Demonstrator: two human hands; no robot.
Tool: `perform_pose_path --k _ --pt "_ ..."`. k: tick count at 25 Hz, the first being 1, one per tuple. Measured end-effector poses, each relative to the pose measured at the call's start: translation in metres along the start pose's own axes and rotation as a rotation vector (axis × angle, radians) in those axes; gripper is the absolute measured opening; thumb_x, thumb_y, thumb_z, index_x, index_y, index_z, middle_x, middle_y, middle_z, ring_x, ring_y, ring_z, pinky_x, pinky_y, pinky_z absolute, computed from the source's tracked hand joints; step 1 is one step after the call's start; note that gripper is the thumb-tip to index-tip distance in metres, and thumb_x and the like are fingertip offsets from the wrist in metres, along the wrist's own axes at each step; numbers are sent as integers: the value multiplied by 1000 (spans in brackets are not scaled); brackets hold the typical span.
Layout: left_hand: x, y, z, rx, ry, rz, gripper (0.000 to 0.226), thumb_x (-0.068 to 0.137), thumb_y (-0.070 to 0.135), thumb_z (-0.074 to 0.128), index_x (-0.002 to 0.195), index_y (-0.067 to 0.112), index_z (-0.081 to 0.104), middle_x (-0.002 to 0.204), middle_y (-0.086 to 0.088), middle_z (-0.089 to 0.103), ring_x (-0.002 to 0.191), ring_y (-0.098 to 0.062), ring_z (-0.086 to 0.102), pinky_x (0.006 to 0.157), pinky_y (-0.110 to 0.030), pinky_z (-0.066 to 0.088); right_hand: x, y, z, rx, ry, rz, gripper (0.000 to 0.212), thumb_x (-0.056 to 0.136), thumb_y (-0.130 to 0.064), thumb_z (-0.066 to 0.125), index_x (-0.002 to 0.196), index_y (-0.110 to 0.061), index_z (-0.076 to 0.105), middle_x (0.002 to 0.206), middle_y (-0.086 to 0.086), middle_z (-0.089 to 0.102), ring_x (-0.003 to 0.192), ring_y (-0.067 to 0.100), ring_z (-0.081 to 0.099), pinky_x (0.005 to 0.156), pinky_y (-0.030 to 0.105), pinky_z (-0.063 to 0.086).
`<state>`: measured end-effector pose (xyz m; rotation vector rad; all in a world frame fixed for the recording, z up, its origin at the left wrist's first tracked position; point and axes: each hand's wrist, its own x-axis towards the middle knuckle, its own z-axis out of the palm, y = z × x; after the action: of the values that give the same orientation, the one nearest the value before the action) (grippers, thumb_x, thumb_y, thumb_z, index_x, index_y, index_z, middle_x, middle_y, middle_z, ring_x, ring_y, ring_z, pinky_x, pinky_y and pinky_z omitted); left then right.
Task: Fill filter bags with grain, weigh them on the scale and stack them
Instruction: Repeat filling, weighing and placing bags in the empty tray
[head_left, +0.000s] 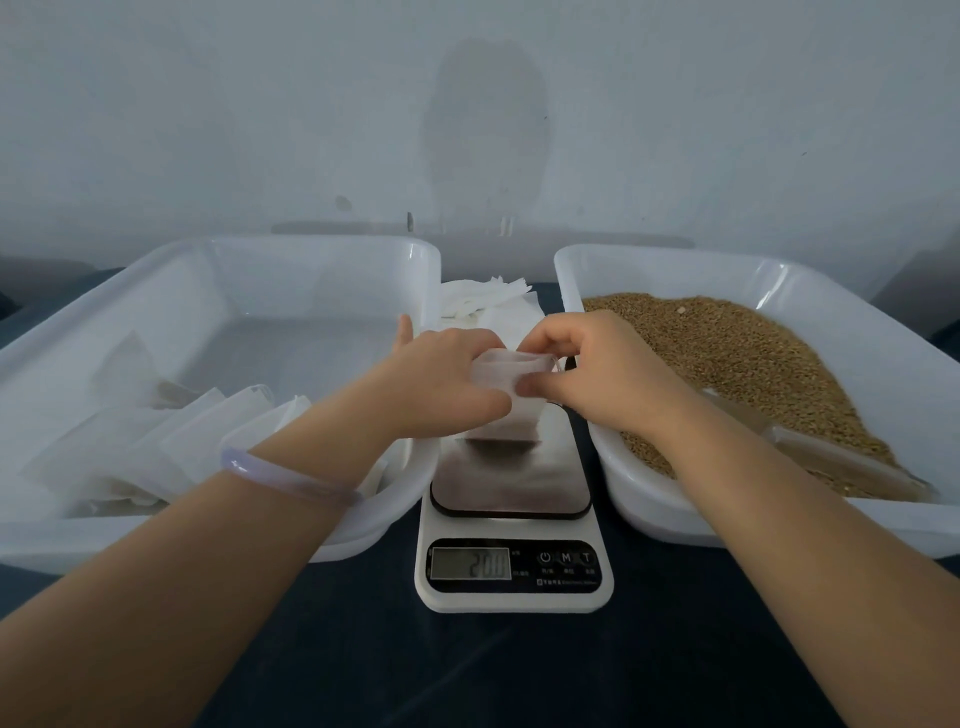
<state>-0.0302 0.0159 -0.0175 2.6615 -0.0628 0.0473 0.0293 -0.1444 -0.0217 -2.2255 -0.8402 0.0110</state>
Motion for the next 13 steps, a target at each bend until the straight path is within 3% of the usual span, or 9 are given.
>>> perform_pose_path --k 2,5,7,10,13 --pt "0 0 1 -64 108 73 33 68 43 50 98 29 55 83 19 57 86 -10 52 116 -38 7 -1 -2 -3 81 60 -15 23 77 -17 76 82 -35 62 85 -9 71 71 -2 62 57 7 43" --pt "0 2 -3 -411 215 173 37 80 25 71 114 21 57 105 13 63 105 -6 58 98 -24 39 -4 -4 -4 178 87 -66 22 85 -15 66 93 -35 60 93 -3 70 84 13 67 68 23 53" --pt "0 5 -5 -599 195 175 49 78 17 75 121 21 52 112 8 65 109 -3 58 91 -20 44 -6 -7 -5 189 109 -132 20 89 -14 62 90 -34 61 93 0 70 86 15 66 70 29 53" --pt "0 6 -7 -811 105 93 70 62 22 78 125 25 48 111 4 65 99 -6 64 80 -18 50 -8 -12 -6 255 159 -179 16 89 -12 63 83 -26 65 84 -3 73 82 11 67 73 26 52" --pt "2 5 -10 -983 -11 147 59 63 10 72 120 9 56 104 -8 62 92 -19 62 80 -32 51 -8 -17 -10 347 221 -202 22 85 -7 66 79 -27 66 77 -11 71 74 2 65 71 17 47"
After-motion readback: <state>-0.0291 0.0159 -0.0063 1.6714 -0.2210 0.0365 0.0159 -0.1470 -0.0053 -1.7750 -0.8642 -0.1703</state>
